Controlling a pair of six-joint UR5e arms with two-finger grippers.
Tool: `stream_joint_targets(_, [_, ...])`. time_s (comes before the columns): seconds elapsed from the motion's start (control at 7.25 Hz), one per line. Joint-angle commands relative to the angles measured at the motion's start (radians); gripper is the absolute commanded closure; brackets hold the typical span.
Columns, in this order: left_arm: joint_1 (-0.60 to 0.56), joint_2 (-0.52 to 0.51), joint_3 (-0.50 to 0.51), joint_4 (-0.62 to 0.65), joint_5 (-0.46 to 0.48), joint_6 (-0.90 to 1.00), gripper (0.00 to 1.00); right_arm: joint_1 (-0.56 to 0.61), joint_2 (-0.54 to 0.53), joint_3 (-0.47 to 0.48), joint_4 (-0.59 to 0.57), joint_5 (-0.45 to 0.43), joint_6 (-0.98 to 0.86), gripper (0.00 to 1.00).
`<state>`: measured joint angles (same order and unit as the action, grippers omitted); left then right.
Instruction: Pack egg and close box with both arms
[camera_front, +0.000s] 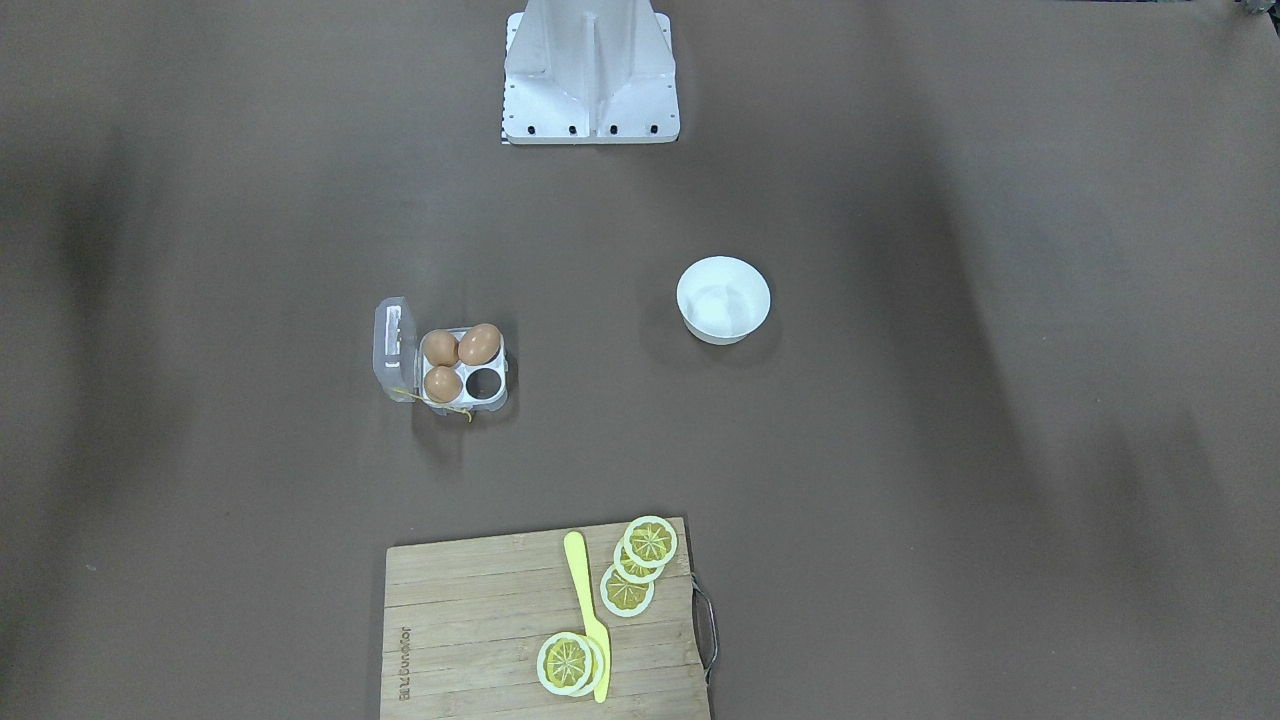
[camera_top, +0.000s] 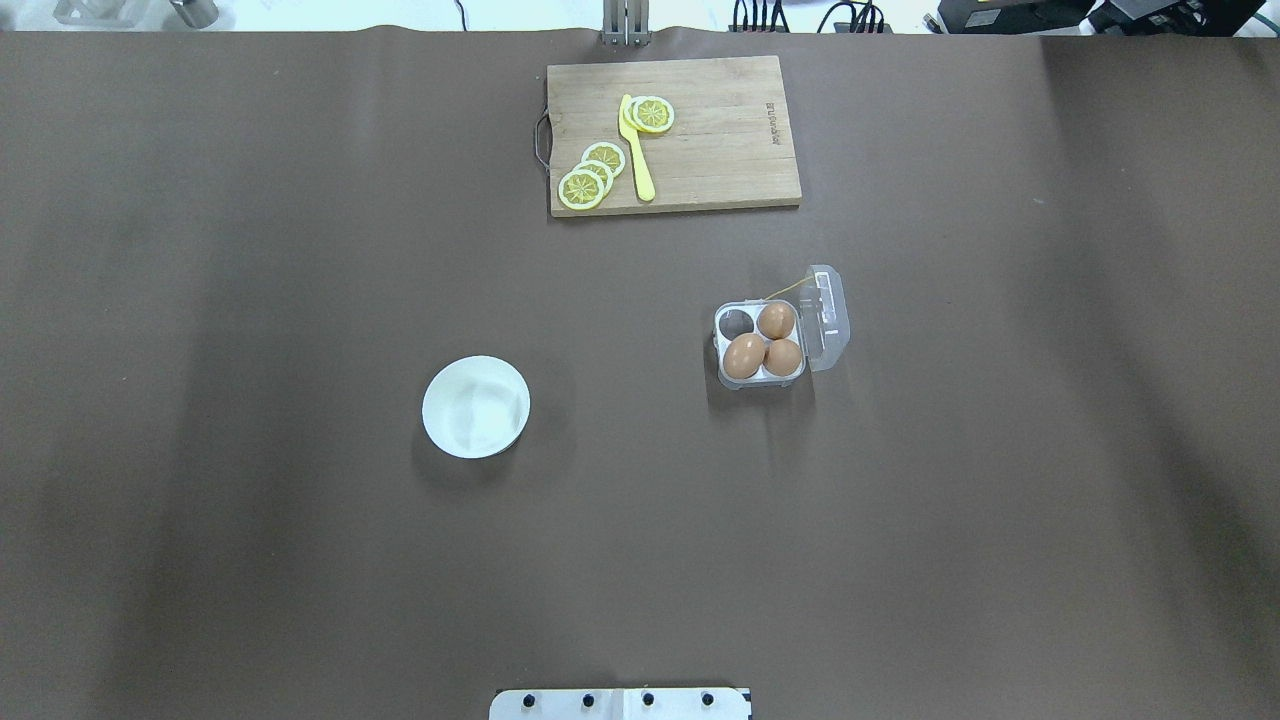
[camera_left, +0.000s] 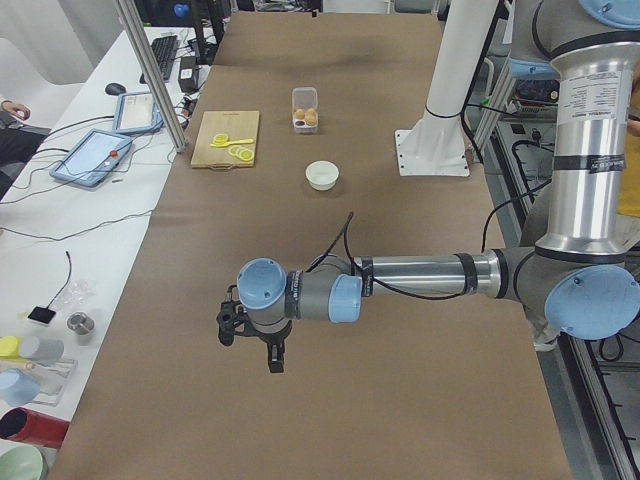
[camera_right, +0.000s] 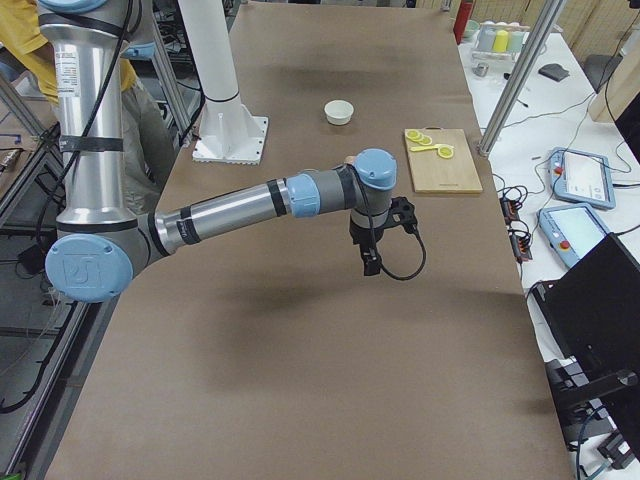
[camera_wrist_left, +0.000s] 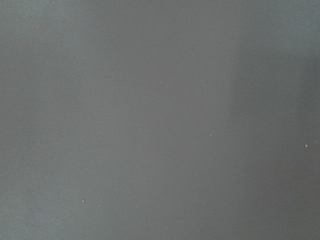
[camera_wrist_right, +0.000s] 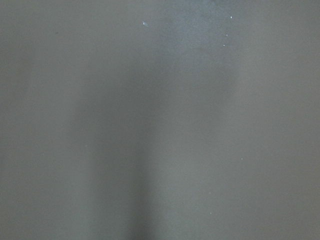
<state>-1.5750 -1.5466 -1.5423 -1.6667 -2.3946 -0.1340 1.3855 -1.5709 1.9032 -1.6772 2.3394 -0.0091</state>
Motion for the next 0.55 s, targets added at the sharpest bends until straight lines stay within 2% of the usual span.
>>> stream_joint_targets(0.0, [0.000, -0.004, -0.001, -0.004, 0.000, 0.002, 0.02, -0.006, 0.006, 0.008, 0.002, 0.108, 0.004, 0.85])
stream_joint_targets(0.14, [0.000, -0.004, -0.001, -0.004, 0.000, 0.002, 0.02, -0.023, 0.014, 0.004, -0.001, 0.151, 0.008, 1.00])
stream_joint_targets(0.28, [0.000, -0.006, -0.002, -0.004, 0.000, 0.002, 0.02, -0.070, 0.044, -0.007, -0.007, 0.196, 0.035, 1.00])
stream_joint_targets(0.41, [0.000, -0.006, -0.002, -0.004, 0.000, 0.002, 0.02, -0.113, 0.075, -0.021, -0.003, 0.202, 0.063, 1.00])
